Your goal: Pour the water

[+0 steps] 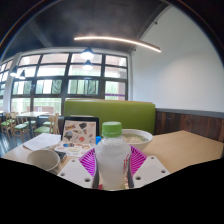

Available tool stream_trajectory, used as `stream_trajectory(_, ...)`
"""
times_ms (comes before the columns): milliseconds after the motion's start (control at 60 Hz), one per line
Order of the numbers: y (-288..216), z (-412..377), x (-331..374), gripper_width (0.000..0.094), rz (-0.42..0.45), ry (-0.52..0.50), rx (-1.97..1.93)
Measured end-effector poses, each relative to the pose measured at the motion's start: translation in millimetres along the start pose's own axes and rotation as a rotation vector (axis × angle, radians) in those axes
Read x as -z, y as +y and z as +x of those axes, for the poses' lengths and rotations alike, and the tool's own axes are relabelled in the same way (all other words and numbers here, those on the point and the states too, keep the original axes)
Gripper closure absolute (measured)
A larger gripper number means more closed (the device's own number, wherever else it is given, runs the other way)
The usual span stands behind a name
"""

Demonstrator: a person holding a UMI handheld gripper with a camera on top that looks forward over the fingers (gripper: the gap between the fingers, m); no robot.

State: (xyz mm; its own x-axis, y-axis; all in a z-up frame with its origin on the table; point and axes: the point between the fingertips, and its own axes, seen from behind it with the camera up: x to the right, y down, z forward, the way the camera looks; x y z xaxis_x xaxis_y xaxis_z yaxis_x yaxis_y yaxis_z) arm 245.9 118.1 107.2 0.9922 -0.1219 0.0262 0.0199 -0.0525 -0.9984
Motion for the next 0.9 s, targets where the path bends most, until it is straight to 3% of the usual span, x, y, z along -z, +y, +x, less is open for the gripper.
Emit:
stream_trajectory(50,-5.8,1.2,0.5,0.0545,0.035,0.007,-0.001)
stream_trajectory(533,-5.9,-9.9,17.1,0.0492,0.054,0.008,-0.055)
stream_trajectory(700,-4.8,-8.2,12.8,0.0377,0.028,0.0,-0.068)
stream_trajectory(833,17.1,-16.3,21.7,0.0114,-0.08,-0.039,-0.084)
stream_trajectory(900,17.7,-13.7,30.5,0.0092,-0.096,-0.03,-0.08)
